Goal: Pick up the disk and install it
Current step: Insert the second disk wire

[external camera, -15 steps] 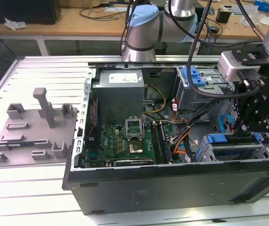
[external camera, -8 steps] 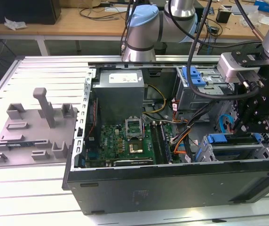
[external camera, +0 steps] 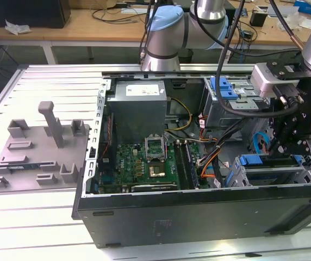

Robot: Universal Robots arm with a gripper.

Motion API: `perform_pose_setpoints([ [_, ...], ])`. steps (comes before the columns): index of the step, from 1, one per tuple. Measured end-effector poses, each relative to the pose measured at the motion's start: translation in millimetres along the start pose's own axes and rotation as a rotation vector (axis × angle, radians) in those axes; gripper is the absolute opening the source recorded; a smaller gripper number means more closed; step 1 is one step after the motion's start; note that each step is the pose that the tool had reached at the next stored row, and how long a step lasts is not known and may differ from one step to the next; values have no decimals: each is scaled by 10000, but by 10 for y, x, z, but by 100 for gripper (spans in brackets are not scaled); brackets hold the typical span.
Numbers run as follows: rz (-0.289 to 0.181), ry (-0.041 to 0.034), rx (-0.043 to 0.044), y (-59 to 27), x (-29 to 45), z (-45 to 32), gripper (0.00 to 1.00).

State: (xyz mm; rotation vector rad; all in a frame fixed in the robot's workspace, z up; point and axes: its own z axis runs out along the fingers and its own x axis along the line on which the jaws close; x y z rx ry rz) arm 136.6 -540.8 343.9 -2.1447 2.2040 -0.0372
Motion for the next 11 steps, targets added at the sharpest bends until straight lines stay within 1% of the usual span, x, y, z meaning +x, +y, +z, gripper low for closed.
perform_pose_setpoints([
  [11,-49,-2,-2,3,1,43,16],
])
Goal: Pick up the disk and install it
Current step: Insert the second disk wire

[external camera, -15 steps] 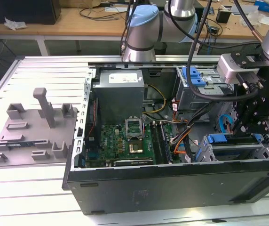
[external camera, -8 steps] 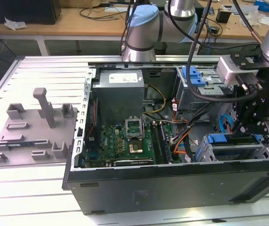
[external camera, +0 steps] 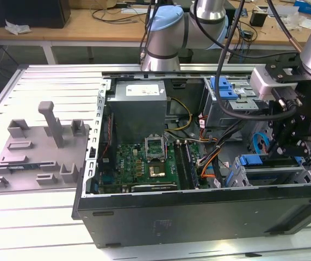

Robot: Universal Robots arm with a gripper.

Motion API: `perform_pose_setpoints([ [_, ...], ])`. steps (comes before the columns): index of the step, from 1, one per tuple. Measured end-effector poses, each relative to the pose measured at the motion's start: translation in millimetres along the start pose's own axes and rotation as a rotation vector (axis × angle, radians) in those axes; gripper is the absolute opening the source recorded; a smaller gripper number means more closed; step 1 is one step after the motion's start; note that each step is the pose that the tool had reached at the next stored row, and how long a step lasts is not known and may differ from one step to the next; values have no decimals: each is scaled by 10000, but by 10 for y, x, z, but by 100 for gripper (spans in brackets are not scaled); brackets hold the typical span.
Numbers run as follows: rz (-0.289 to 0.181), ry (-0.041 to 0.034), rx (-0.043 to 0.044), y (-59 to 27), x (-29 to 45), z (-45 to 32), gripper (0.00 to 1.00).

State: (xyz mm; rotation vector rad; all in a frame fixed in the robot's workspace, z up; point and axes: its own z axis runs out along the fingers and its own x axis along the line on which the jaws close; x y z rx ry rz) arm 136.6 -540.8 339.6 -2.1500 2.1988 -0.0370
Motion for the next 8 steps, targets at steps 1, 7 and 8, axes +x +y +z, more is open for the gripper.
perform_pose_setpoints([
  [1,-4,1,0,0,0,2,16],
  [7,-7,-2,-1,0,0,4,16],
  [8,-8,-1,-1,0,0,3,16],
])
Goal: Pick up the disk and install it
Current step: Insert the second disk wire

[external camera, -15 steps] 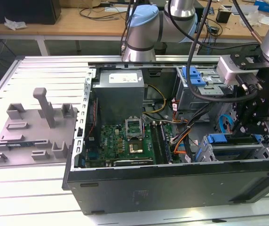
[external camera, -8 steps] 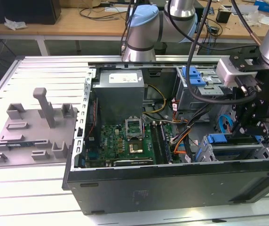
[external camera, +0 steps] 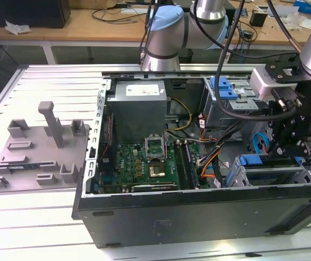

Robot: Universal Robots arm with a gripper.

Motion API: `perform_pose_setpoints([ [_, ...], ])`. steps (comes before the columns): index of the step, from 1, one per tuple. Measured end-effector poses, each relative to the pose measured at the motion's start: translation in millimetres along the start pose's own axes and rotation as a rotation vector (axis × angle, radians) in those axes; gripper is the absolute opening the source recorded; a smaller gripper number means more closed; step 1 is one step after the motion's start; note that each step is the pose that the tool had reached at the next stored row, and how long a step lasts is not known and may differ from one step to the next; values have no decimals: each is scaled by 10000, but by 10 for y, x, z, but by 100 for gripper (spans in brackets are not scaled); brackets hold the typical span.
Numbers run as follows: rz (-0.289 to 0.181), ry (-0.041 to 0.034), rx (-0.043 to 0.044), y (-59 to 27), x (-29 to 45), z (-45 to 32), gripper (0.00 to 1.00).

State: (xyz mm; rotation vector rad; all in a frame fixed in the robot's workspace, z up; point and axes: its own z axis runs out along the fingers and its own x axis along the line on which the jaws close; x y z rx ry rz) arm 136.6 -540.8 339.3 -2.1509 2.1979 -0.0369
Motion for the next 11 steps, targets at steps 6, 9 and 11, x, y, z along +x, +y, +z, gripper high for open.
perform_pose_setpoints([
  [6,0,-2,0,0,0,-1,30],
  [9,-1,0,0,-6,-3,-90,30],
  [11,-1,4,0,-10,-13,-164,30],
])
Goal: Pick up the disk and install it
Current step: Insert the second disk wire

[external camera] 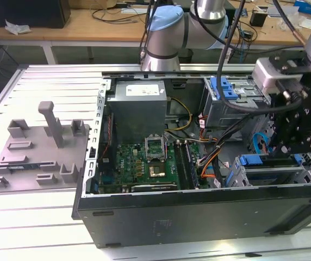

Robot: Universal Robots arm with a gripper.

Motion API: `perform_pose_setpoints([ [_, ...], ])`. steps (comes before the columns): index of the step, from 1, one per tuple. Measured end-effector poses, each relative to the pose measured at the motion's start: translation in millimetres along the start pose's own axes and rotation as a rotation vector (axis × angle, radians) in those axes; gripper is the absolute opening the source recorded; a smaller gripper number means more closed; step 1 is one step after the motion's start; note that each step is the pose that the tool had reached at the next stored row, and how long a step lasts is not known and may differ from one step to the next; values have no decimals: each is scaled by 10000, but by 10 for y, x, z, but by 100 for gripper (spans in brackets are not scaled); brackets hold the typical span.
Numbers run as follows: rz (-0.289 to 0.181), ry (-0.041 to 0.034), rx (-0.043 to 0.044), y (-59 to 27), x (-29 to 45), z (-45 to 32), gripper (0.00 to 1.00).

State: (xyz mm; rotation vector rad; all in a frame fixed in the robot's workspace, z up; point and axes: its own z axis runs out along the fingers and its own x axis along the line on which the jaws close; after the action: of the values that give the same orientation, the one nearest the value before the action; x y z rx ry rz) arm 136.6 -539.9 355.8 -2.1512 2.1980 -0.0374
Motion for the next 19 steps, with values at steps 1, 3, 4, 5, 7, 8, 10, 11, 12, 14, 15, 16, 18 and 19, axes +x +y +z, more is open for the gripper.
perform_pose_setpoints([
  [1,0,6,0,-2,-7,-34,30],
  [3,-2,24,1,-5,-23,-92,30],
  [4,-3,42,1,-7,-35,-119,30],
  [5,-5,67,2,-8,-51,-141,30],
  [7,-15,189,4,-8,-110,-207,28],
  [8,-19,235,4,-7,-130,-234,22],
  [10,-26,312,7,-6,-152,-278,11],
  [11,-29,349,11,-5,-160,-293,11],
  [12,-30,382,12,-3,-166,-298,11],
  [14,-35,418,17,-2,-173,-300,11],
  [15,-34,417,18,-2,-173,-300,11],
  [16,-34,418,19,-2,-173,-300,11],
  [18,-34,417,28,0,-177,-300,11],
  [19,-34,418,29,0,-177,-300,11],
])
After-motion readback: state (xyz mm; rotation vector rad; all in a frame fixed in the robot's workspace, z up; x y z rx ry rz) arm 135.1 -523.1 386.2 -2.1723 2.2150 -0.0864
